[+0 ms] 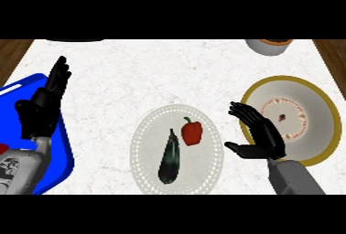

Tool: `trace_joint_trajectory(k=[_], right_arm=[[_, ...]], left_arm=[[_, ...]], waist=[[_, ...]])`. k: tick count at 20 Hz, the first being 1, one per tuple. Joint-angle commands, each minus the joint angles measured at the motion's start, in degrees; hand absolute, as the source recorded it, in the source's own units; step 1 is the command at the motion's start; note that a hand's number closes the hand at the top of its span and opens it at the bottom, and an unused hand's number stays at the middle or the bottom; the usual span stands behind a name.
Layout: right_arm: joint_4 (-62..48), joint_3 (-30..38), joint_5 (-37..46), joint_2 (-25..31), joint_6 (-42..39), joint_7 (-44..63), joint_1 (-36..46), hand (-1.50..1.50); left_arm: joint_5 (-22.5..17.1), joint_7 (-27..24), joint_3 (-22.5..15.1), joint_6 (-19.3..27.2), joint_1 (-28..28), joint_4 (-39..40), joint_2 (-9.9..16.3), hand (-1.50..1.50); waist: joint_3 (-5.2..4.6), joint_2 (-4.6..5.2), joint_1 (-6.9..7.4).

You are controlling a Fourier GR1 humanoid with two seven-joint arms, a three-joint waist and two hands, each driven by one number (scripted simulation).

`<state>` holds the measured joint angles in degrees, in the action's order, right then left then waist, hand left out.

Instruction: Pick the eggplant from the placemat and place it in the bowl

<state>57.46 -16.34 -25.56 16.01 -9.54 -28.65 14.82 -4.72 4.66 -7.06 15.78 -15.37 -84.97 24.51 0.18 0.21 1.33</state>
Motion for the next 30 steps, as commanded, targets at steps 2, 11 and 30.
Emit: trace_joint_trajectory(k=[2,11,30], right_arm=[[-0.06,-3.21,6.94,5.55,-4.99,-1.16,2.69,-1.5],[4.59,-10.2,15.9,9.42,-7.78,18.46,17.76,-1.5],[6.54,-19.59,27.43,-5.33,-20.27,38.78,22.3,-1.5]], left_arm=[[1.91,0.9,-0.18,0.73,1.71,-1.53,-0.26,0.0],[4.32,3.62,-1.37,2.29,2.26,-4.63,-1.45,0.0],[5.09,5.46,2.93,-1.5,1.17,-5.13,-3.43,0.0]], waist=[[-0.18,-0.25,-0.88],[-0.26,-0.45,-0.76],[-0.19,-0.3,-1.3]])
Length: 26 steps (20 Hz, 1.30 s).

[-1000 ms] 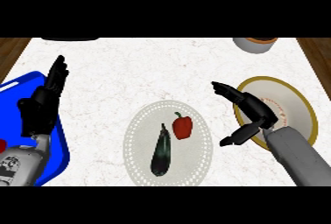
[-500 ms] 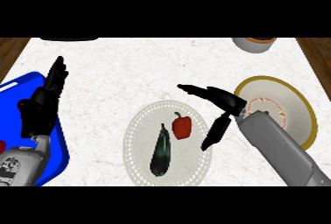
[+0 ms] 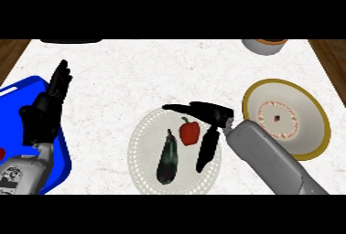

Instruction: Pick the eggplant from the placemat and place it in the bowl

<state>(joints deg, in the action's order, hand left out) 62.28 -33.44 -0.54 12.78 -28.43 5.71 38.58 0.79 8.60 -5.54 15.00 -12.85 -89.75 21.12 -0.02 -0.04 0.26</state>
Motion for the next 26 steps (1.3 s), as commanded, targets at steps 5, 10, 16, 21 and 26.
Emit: trace_joint_trajectory(k=[5,10,16,21,26], right_arm=[[-4.5,-1.01,8.38,-5.58,-1.88,5.22,0.15,-1.5],[-8.01,-0.56,14.41,-10.54,0.88,2.39,-2.43,-1.5],[-10.93,0.3,18.03,-12.66,0.84,-0.41,-2.88,-1.5],[-19.33,-0.1,19.38,-12.73,2.29,-6.92,-0.36,-1.5],[-13.64,-8.05,22.67,-12.73,8.95,-9.7,-6.29,1.5]], left_arm=[[3.11,-0.04,0.06,0.2,1.56,-1.25,-2.73,0.0],[1.24,0.81,4.42,-3.33,2.75,-3.21,-1.11,0.0],[3.29,-2.17,5.27,-5.33,1.77,0.28,-2.89,0.0],[4.58,1.13,4.73,-5.03,-0.94,0.65,-4.85,0.0],[4.03,2.74,6.27,-6.01,-2.14,-0.44,-4.32,0.0]], waist=[[0.02,0.06,0.08],[0.02,0.05,0.19],[0.02,0.1,0.09],[0.03,0.25,0.27],[0.03,0.06,0.0]])
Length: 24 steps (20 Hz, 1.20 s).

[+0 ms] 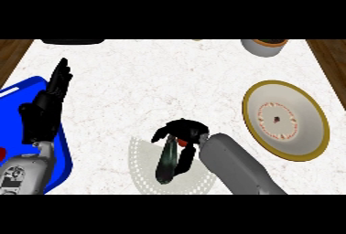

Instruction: Pick the eggplant from the placemat and place it in the bowl

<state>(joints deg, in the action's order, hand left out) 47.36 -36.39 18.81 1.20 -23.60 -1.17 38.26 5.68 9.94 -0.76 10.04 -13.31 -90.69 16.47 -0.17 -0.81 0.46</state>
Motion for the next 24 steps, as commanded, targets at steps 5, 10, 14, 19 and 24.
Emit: trace_joint_trajectory(k=[5,10,14,19,24], right_arm=[[-5.98,-5.1,-0.54,-1.11,7.08,-5.87,-0.26,1.5],[-4.83,-3.73,-2.48,-1.12,5.9,-6.28,1.02,1.5],[-3.72,-4.13,-4.63,-1.14,19.57,9.27,1.52,1.5],[-7.0,0.35,-0.01,-1.2,36.02,28.65,6.02,1.5],[-1.33,-2.95,0.06,-1.2,51.56,43.28,11.58,1.5]], left_arm=[[1.62,-1.17,-0.24,-0.02,-0.11,0.66,-2.26,0.0],[2.97,3.63,-1.06,0.26,-0.43,-2.65,-3.27,0.0],[1.7,1.98,-0.19,-1.42,-1.06,-1.94,-2.05,0.0],[0.91,0.92,0.4,-2.08,-0.73,-0.9,-1.72,0.0],[1.67,0.22,-1.13,-2.62,-1.55,0.64,-2.42,0.0]], waist=[[0.19,1.05,0.51],[0.19,0.92,0.24],[0.2,1.08,2.29],[-0.1,0.38,2.22],[0.09,0.82,4.43]])
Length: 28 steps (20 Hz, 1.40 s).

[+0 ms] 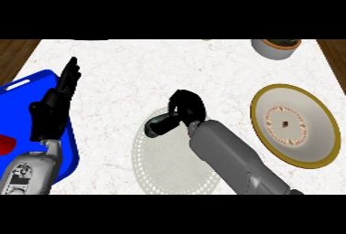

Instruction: Pick the eggplant from the placemat and place it in the bowl

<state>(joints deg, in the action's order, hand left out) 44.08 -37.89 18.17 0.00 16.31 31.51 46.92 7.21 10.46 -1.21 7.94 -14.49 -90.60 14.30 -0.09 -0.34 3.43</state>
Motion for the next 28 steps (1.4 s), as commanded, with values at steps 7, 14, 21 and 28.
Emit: trace_joint_trajectory(k=[7,14,21,28], right_arm=[[6.23,-6.07,9.83,0.01,30.54,29.73,13.54,1.5],[1.67,-7.96,22.87,0.02,31.35,47.22,17.09,1.5],[2.12,-1.6,31.67,2.47,34.99,46.68,12.13,1.5],[9.08,4.72,38.31,10.8,38.0,43.04,1.88,1.5]], left_arm=[[1.62,0.43,-0.72,1.38,-1.96,2.88,-1.42,0.0],[0.15,0.15,2.33,0.87,-0.33,2.32,0.44,0.0],[1.16,-0.72,2.0,2.18,4.87,-1.46,-0.13,0.0],[0.17,-0.42,3.9,1.66,2.43,0.68,0.57,0.0]], waist=[[-0.07,-0.27,-1.16],[-0.05,-0.76,-3.73],[0.1,-0.86,-5.19],[0.09,-0.55,-6.89]])
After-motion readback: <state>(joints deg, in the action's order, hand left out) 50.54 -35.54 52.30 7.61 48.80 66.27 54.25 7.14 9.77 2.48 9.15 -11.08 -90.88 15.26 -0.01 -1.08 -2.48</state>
